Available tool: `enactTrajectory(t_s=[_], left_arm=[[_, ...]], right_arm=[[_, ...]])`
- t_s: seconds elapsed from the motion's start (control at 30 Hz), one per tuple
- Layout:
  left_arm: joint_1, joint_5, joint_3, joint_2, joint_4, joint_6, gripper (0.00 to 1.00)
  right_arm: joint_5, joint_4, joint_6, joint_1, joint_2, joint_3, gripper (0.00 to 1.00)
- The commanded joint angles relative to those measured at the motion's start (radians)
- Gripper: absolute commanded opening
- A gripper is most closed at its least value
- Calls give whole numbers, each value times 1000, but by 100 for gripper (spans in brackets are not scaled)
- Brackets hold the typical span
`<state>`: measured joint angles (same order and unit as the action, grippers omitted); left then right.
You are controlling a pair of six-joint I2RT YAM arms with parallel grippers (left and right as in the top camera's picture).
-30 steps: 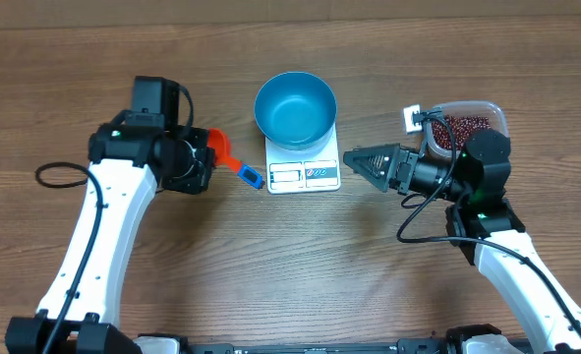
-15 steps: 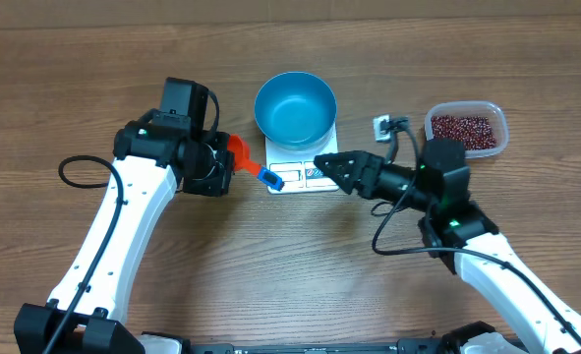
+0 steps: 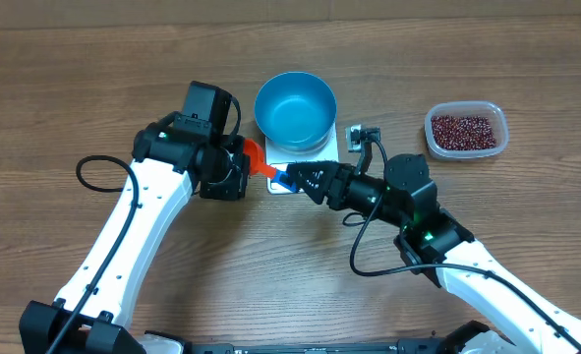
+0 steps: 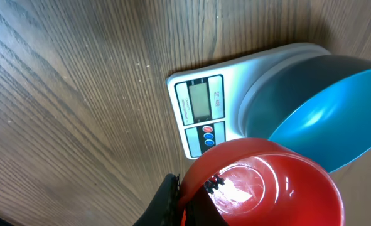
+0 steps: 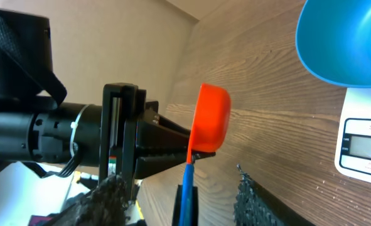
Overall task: Scoop item into bowl and weigh 150g on scale
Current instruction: 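Grasp the scoop's blue handle with right gripper, release left gripper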
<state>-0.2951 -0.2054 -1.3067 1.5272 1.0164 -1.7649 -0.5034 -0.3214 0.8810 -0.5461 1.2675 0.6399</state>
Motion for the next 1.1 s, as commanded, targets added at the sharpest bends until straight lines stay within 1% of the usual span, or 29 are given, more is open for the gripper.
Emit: enactTrajectory(t_s=[0.0, 0.1, 0.23, 0.3, 0.37, 0.63, 0.7, 1.07], left_arm=[[-12, 13, -3, 4, -1, -36, 4], [-15, 13, -3, 4, -1, -39, 4], [-15, 13, -3, 4, -1, -39, 4], [-15, 13, -3, 4, -2, -39, 4], [-15, 13, -3, 4, -3, -39, 4], [-15, 2, -3, 4, -4, -43, 4], [-16, 2, -3, 4, -3, -43, 4], [-23, -6, -3, 4, -3, -43, 4]], right_arm=[[63, -6, 10, -33, 3, 20, 54], [85, -5, 14, -58, 3, 20, 47], [105, 4, 14, -76, 3, 20, 42], [116, 20, 37, -80, 3, 20, 40], [124, 30, 40, -83, 3, 20, 36], [126, 36, 39, -90, 3, 20, 31], [133, 36, 39, -99, 3, 20, 28], [148, 36, 39, -108, 3, 20, 26]])
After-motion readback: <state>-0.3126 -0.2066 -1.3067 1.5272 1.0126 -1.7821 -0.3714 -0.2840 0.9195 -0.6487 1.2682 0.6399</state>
